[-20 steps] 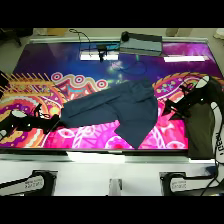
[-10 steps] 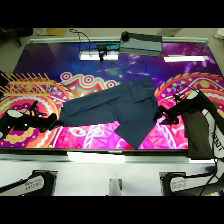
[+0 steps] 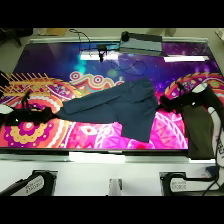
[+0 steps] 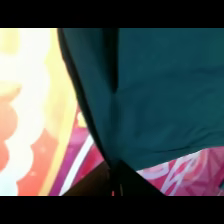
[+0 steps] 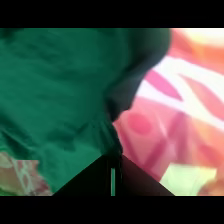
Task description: Fold the shirts.
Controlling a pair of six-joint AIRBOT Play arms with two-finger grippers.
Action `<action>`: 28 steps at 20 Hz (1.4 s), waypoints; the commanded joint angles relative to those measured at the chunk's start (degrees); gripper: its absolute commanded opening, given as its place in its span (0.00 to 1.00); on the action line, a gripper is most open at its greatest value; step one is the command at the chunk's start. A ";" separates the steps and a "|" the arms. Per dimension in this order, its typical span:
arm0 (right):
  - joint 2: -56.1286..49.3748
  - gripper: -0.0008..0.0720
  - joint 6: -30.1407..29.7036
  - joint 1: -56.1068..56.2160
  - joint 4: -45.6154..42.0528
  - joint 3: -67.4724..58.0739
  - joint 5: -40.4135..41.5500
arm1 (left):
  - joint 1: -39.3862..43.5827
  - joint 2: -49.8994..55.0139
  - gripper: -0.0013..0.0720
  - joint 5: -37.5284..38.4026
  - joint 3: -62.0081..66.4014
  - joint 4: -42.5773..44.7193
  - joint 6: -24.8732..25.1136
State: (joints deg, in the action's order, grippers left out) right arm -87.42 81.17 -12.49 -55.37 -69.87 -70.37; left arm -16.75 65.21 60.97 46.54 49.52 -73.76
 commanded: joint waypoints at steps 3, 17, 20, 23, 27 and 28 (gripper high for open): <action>20.72 0.05 -8.85 -0.07 2.08 -23.58 12.39 | -0.04 -12.74 0.07 -3.69 31.98 -0.07 1.31; 49.90 0.05 4.59 -0.04 -22.56 -35.30 16.33 | -0.04 -21.27 0.07 -3.74 68.74 9.29 -8.20; 47.63 0.05 5.31 -0.04 -24.83 -35.30 15.28 | -0.04 -19.85 0.07 3.56 68.65 13.11 -8.61; 40.13 0.05 5.42 -0.04 -24.90 -35.30 1.75 | 0.00 -13.70 0.07 15.85 66.45 15.74 -8.57; 21.90 0.05 6.38 -0.04 -23.39 -31.15 -20.74 | 0.04 -3.45 0.07 23.41 53.24 16.11 -8.15; 17.33 0.04 7.63 -0.04 -22.12 -28.26 -22.84 | 0.61 -0.92 0.07 23.15 48.41 16.15 -7.67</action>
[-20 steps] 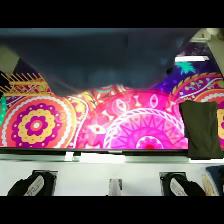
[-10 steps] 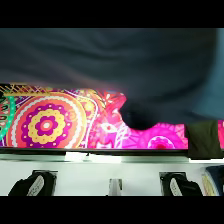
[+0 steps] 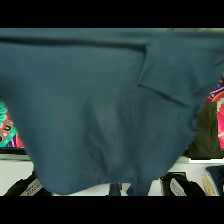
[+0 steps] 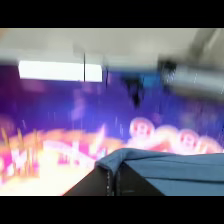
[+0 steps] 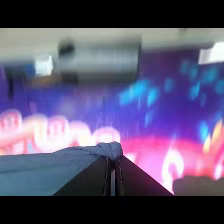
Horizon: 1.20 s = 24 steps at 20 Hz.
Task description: Fold the shirts.
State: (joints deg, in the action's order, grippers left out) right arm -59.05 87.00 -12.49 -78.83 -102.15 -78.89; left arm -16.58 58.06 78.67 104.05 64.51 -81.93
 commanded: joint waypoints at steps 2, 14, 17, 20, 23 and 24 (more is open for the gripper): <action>-17.86 0.04 3.08 0.09 4.59 9.84 -12.22 | 1.77 11.76 0.07 3.61 -16.81 1.57 1.75; -36.09 0.05 20.28 7.82 5.11 12.37 38.84 | 6.88 36.83 0.07 -26.27 -14.38 1.46 -9.46; -37.79 0.05 21.24 7.72 4.42 12.39 39.06 | 7.26 39.95 0.07 -28.15 -12.68 0.94 -9.46; -40.15 0.05 21.16 7.72 4.28 12.39 34.12 | 8.48 42.36 0.07 -26.93 -12.68 -0.20 -9.33; -38.34 0.05 16.94 7.65 2.86 12.37 29.09 | 8.39 41.38 0.07 -22.29 -11.47 0.09 -3.96; -37.00 0.05 13.97 7.65 0.85 12.37 26.05 | 7.93 40.94 0.07 -18.75 -10.51 0.24 -1.11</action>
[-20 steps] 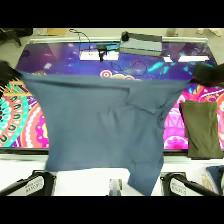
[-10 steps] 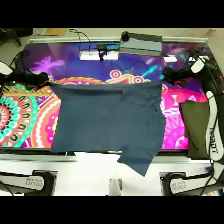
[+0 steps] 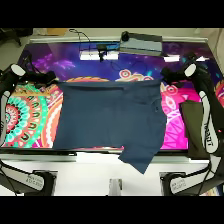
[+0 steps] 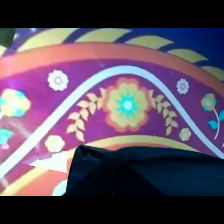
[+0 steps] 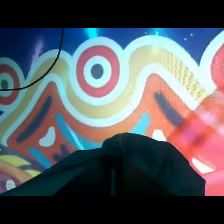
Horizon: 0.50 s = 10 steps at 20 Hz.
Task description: Fold the shirts.
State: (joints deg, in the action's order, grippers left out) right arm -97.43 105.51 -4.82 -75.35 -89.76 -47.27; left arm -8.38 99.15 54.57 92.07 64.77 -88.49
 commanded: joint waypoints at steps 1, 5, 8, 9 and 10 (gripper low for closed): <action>2.43 0.05 -7.78 -0.02 -4.81 0.00 -9.27 | -0.79 -0.50 0.07 9.53 2.08 -0.04 7.10; 2.78 0.05 -11.41 -0.02 -9.01 1.18 -30.40 | -1.73 0.42 0.07 27.45 0.20 0.02 8.50; 2.78 0.05 -12.59 0.04 -8.87 4.04 -35.41 | -1.84 0.44 0.07 30.05 -2.73 0.76 8.66; 2.78 0.05 -12.57 0.04 -8.81 5.16 -35.43 | -1.84 0.44 0.07 30.21 -3.56 1.53 7.28; 2.78 0.05 -11.96 0.04 -8.63 6.32 -35.23 | -1.81 0.46 0.07 30.27 -4.31 1.49 6.75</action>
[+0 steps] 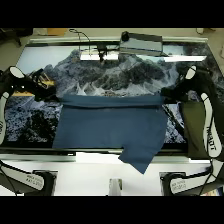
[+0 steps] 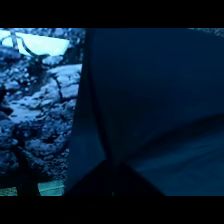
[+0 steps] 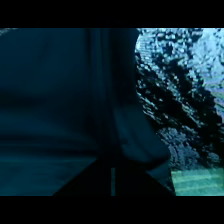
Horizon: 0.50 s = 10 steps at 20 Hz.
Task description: Fold the shirts.
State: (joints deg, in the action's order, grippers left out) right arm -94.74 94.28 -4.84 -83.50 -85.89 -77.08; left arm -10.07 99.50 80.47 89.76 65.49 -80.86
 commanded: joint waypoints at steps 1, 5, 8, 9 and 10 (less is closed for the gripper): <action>0.02 0.05 0.33 0.07 0.04 3.78 -5.33 | -0.04 0.15 0.07 4.46 -2.62 0.79 -0.87; -0.70 0.05 0.98 0.07 3.32 7.06 -3.82 | 0.22 0.26 0.07 5.35 -4.55 0.74 -2.36; -0.96 0.05 1.60 0.07 3.26 7.32 -3.45 | 0.44 0.26 0.07 5.99 -6.14 0.79 -2.32; -0.92 0.05 1.53 0.07 3.19 7.30 -3.39 | 0.28 0.24 0.07 5.95 -6.08 0.81 -2.29; -0.92 0.05 1.51 0.04 2.71 7.30 -3.41 | -0.09 0.24 0.07 5.99 -5.88 0.76 -2.29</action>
State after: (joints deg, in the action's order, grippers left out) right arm -95.55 95.48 -4.84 -80.82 -79.07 -80.49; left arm -9.78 99.72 85.71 84.44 66.22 -82.94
